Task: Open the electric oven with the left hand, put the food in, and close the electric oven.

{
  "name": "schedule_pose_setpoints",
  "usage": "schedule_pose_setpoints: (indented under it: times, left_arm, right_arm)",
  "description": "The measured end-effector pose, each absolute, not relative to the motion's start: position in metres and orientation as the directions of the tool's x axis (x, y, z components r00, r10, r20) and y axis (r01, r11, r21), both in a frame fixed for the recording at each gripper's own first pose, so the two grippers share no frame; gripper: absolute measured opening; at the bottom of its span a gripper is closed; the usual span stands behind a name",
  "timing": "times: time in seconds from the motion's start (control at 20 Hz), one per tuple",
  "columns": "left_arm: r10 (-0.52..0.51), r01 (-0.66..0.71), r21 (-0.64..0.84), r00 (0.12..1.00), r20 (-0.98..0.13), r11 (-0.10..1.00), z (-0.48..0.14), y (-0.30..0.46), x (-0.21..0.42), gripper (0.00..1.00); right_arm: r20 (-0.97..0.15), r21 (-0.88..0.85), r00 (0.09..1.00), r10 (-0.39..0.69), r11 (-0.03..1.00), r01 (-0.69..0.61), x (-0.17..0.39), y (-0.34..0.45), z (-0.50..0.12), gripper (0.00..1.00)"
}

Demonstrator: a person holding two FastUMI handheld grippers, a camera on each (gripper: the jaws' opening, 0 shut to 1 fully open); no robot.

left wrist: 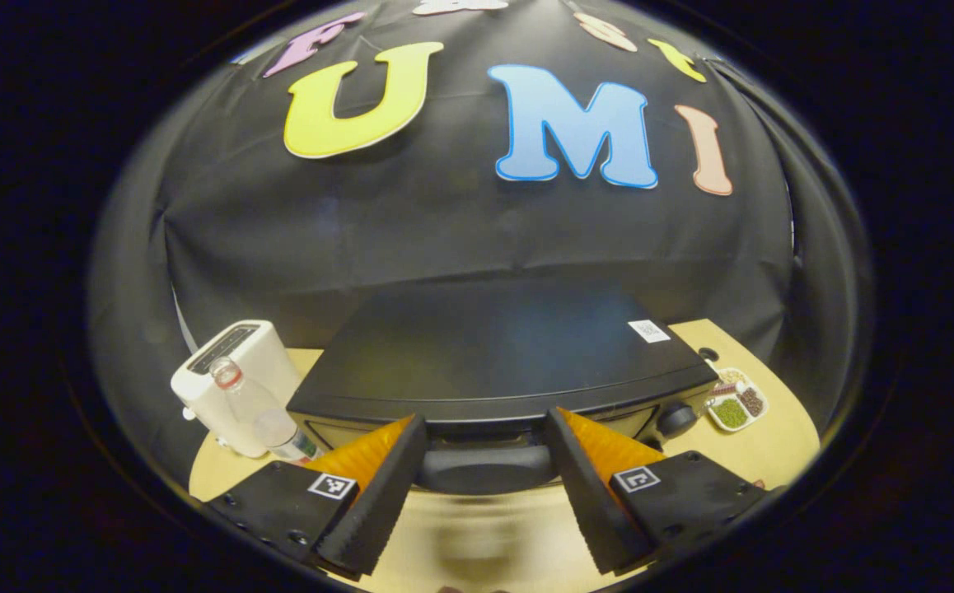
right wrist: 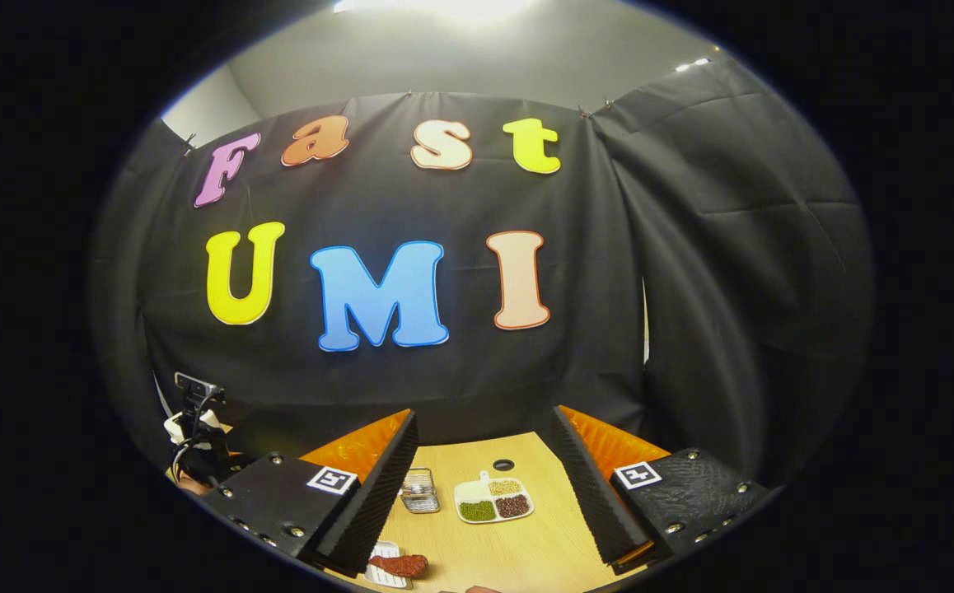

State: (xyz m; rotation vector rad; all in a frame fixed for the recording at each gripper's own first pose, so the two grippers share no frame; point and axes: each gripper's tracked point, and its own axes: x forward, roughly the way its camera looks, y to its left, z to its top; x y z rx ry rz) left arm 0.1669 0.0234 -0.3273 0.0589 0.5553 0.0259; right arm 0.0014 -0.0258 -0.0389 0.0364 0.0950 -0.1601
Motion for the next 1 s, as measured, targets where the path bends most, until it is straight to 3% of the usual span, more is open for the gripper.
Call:
schedule_pose_setpoints:
  times: [0.4, 0.45, 0.55, 0.6, 0.75, 0.8, 0.9, 1.0]
  left_arm:
    - [0.023, 0.017, 0.066, 0.832, -0.554, 0.998, -0.337, 0.02, 0.119, 1.0]
    - [0.024, 0.018, 0.069, 0.829, -0.559, 0.997, -0.339, 0.02, 0.112, 0.92]
    - [0.026, 0.017, 0.07, 0.822, -0.568, 0.997, -0.346, 0.019, 0.096, 0.92]
    - [0.028, 0.016, 0.07, 0.817, -0.576, 0.997, -0.35, 0.018, 0.089, 1.0]
    - [0.023, 0.011, 0.054, 0.798, -0.603, 0.998, -0.365, 0.019, 0.065, 1.0]
    - [0.02, 0.01, 0.046, 0.793, -0.609, 0.999, -0.371, 0.018, 0.06, 0.92]
    - [0.025, 0.012, 0.054, 0.775, -0.631, 0.998, -0.385, 0.021, 0.047, 1.0]
    - [0.021, 0.005, 0.037, 0.74, -0.673, 0.999, -0.402, 0.022, 0.032, 1.0]
  right_arm:
    - [-0.103, 0.034, 0.988, -0.117, 0.992, 0.121, -0.006, -0.001, -0.038, 0.98]
    - [-0.108, 0.035, 0.988, -0.108, 0.993, 0.113, -0.006, 0.003, -0.039, 0.98]
    - [-0.107, 0.037, 0.99, -0.092, 0.995, 0.096, -0.005, 0.008, -0.036, 0.98]
    - [-0.108, 0.035, 0.991, -0.085, 0.995, 0.089, -0.004, 0.01, -0.036, 0.98]
    - [-0.107, 0.035, 0.992, -0.065, 0.997, 0.069, 0.001, 0.018, -0.033, 0.98]
    - [-0.109, 0.039, 0.992, -0.056, 0.997, 0.061, 0.003, 0.021, -0.033, 0.98]
    - [-0.107, 0.041, 0.994, -0.038, 0.998, 0.042, 0.005, 0.028, -0.031, 0.98]
    - [-0.11, 0.029, 0.994, -0.025, 0.999, 0.029, 0.006, 0.032, -0.033, 0.98]
